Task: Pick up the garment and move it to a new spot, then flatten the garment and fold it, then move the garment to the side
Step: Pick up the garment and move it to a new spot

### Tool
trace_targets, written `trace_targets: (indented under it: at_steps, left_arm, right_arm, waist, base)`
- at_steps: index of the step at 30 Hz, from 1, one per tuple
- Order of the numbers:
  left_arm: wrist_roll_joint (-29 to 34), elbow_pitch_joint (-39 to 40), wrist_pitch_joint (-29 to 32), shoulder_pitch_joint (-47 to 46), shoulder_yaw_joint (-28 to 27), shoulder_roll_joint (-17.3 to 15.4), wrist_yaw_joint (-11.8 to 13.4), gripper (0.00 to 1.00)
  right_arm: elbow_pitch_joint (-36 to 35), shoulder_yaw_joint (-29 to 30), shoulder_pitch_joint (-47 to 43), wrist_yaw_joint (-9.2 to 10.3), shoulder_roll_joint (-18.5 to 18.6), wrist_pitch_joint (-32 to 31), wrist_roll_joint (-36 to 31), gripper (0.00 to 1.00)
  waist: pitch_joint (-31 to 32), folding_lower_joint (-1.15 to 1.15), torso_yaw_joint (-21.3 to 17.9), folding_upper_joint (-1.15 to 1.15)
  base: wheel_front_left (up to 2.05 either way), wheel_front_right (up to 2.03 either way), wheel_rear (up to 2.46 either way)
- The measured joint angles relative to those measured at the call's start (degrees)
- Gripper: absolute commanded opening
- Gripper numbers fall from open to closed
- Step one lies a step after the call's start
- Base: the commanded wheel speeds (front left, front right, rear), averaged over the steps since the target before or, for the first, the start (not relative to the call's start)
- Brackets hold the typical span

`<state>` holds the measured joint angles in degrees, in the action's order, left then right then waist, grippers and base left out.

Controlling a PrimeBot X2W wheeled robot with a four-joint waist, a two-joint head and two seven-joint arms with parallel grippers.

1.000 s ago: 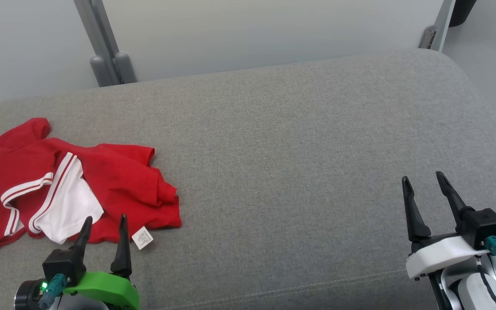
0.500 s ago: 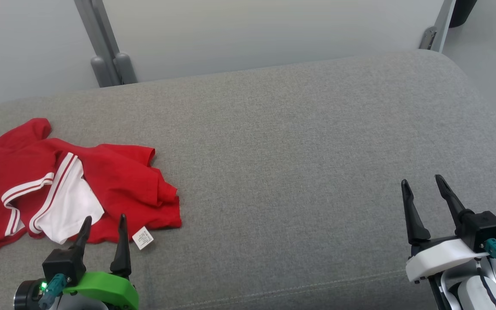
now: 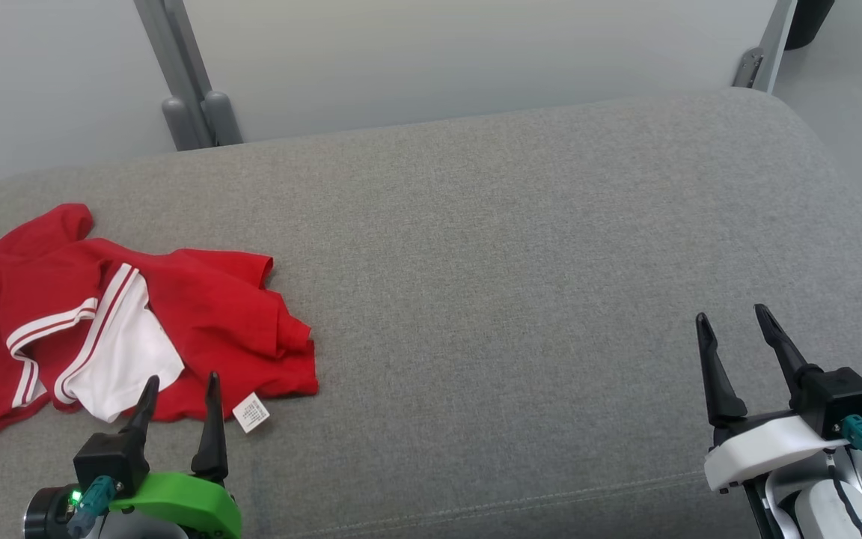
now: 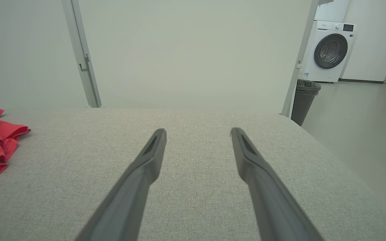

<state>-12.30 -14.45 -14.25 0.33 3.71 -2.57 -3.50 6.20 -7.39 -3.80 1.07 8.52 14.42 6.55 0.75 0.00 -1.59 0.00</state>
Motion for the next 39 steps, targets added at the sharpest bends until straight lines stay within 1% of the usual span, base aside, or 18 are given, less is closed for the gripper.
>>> trace_targets:
  at_steps: [8,15,18,22,24,29,31,32,34,38,39]
  left_arm:
    - [0.0,-0.1,0.0,0.0,0.4,0.0,0.0,1.00]
    - [0.0,-0.1,0.0,-0.1,0.7,0.0,0.0,1.00]
    - [0.0,0.1,0.0,-0.2,0.7,0.0,0.0,1.00]
    - [-0.1,0.1,0.0,-0.3,0.6,0.1,0.5,1.00]
    - [-0.1,0.2,0.0,-0.3,0.3,0.1,0.9,1.00]
    - [-0.1,0.4,0.0,-0.3,-0.3,0.1,1.5,1.00]
    - [-0.2,0.5,0.0,-0.3,-0.6,0.1,1.5,1.00]
    - [-0.5,0.5,0.0,-0.3,-0.9,0.1,1.5,1.00]
    - [-0.5,0.7,0.0,-0.3,-1.4,0.1,1.8,1.00]
    - [-0.6,0.9,0.0,-0.3,-2.0,0.1,2.0,1.00]
    - [-0.6,1.0,0.0,-0.3,-2.2,0.1,2.0,1.00]
  right_arm:
    - [0.0,0.8,-0.4,0.02,-0.1,0.0,-0.1,1.00]
    - [-0.2,0.7,-0.4,-0.07,-0.1,0.0,-0.2,1.00]
    - [-0.2,0.7,-0.4,-0.54,-0.3,0.0,-0.2,1.00]
    - [-0.2,0.4,-0.4,-0.57,-0.5,0.0,-0.3,1.00]
    - [-0.2,0.0,-0.4,-1.11,-0.6,0.0,-0.5,1.00]
    - [-0.2,-0.9,-0.4,-1.72,-1.0,0.0,-0.6,1.00]
    - [-0.2,-1.3,-0.4,-1.83,-1.1,0.0,-0.7,1.00]
    - [-0.2,-1.9,-0.4,-2.12,-1.3,0.0,-1.1,1.00]
    - [-0.2,-2.4,-0.4,-2.54,-1.4,0.0,-1.1,1.00]
    - [0.0,-3.1,-0.2,-2.69,-1.7,0.0,-1.5,1.00]
    - [0.1,-3.4,-0.2,-3.05,-1.8,0.0,-1.6,1.00]
  waist:
    - [0.0,0.00,0.8,0.00]
    - [-0.1,0.00,3.0,0.00]
    - [-0.1,0.00,4.3,0.00]
    - [-0.1,0.00,6.5,0.00]
    - [-0.1,0.00,7.8,0.00]
    - [-0.1,0.00,11.3,0.00]
    - [-0.1,0.00,12.7,0.00]
    - [-0.2,0.00,14.2,0.00]
    - [-0.2,0.00,15.6,0.00]
    - [-0.3,0.00,18.4,0.00]
    - [-0.3,0.00,19.0,0.00]
  base:
    - [0.00,0.00,0.00]
    - [0.00,0.00,0.00]
    - [0.00,0.00,0.00]
    - [0.00,0.00,0.00]
    - [0.00,0.00,0.00]
    - [0.00,0.00,0.00]
    - [0.00,0.00,0.00]
    - [0.00,0.00,0.00]
    - [0.00,0.00,0.00]
    - [0.00,0.00,0.00]
    - [0.00,0.00,0.00]
